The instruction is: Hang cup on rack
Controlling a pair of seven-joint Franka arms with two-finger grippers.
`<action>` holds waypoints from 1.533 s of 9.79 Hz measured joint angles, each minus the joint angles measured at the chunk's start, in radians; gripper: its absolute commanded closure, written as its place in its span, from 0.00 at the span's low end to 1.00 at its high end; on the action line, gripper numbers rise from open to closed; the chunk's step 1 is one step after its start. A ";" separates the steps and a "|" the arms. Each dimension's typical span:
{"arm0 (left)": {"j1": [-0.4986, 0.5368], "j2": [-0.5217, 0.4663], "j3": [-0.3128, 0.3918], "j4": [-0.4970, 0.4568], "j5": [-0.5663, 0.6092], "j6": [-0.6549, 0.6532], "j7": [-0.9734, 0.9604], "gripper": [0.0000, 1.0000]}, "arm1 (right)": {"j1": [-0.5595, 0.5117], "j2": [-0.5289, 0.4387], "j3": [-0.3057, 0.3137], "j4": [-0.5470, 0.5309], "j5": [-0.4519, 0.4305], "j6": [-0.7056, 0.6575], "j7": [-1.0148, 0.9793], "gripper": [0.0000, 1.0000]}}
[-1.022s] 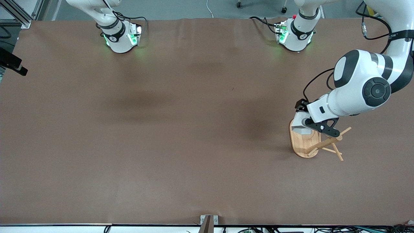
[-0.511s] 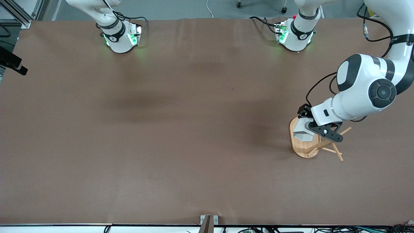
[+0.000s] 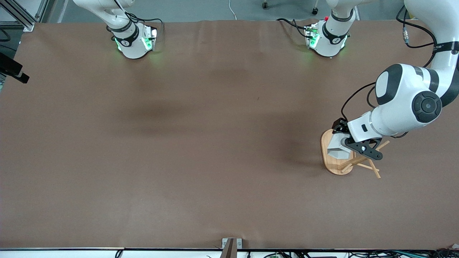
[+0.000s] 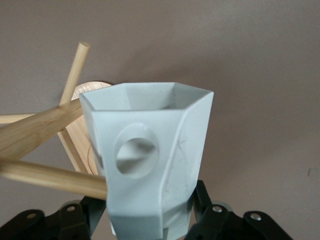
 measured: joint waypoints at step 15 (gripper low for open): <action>0.005 -0.060 0.044 0.033 -0.030 -0.026 -0.006 0.00 | 0.000 0.007 -0.001 0.000 0.000 0.017 0.011 0.00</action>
